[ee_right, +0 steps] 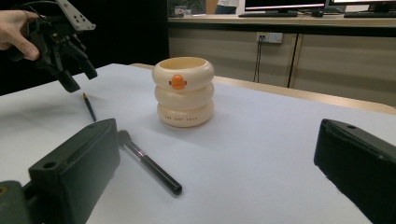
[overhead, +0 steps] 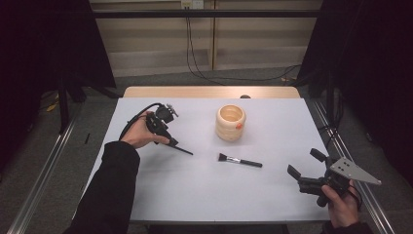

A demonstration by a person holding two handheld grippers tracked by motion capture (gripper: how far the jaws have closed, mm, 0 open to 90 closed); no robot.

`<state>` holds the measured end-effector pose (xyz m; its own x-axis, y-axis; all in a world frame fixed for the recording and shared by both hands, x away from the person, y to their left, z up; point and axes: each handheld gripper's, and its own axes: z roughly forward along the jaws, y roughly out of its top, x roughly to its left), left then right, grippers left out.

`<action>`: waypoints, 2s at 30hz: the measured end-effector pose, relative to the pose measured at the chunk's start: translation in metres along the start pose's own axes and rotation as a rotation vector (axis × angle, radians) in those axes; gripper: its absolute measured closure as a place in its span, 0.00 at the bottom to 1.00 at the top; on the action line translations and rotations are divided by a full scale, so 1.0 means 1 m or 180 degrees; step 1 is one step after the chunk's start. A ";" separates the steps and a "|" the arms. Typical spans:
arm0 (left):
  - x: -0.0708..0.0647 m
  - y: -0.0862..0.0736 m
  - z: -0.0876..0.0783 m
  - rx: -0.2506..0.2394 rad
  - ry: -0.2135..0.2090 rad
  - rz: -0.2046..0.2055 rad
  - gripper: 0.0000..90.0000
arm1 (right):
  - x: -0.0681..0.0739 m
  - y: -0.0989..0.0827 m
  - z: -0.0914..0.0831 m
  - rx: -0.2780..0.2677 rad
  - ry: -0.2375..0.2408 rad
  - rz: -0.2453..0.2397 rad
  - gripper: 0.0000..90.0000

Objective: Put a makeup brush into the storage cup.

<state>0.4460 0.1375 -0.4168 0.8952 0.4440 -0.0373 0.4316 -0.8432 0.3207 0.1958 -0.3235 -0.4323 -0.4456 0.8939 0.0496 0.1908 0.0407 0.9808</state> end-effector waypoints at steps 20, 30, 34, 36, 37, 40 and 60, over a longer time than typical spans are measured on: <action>-0.002 -0.003 0.016 0.0033 0.0038 0.0295 0.56 | 0.000 0.000 0.000 0.0026 0.0031 0.0014 0.00; 0.001 -0.004 0.023 0.0233 -0.0001 0.0442 0.64 | 0.000 0.000 0.000 0.0025 0.0024 0.0037 0.00; -0.001 -0.002 0.029 0.0429 0.0011 0.0477 0.65 | 0.000 0.000 0.000 0.0027 0.0024 0.0021 0.00; -0.002 -0.002 0.029 0.0379 -0.0014 0.0401 0.68 | 0.001 0.000 0.000 0.0031 0.0028 0.0021 0.00; -0.002 -0.003 0.029 0.0382 -0.0037 0.0402 0.71 | 0.001 0.000 0.000 0.0028 0.0023 0.0023 0.00; -0.002 -0.003 0.030 0.0353 -0.0081 0.0376 0.78 | 0.000 0.000 0.000 0.0022 0.0017 0.0023 0.00; 0.000 0.000 0.033 0.0499 -0.0135 0.0104 0.88 | 0.000 0.000 0.000 0.0030 -0.0032 0.0024 0.00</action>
<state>0.4491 0.1278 -0.4477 0.9115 0.4052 -0.0702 0.4112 -0.8954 0.1708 0.1952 -0.3233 -0.4322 -0.4354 0.8986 0.0550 0.2023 0.0381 0.9786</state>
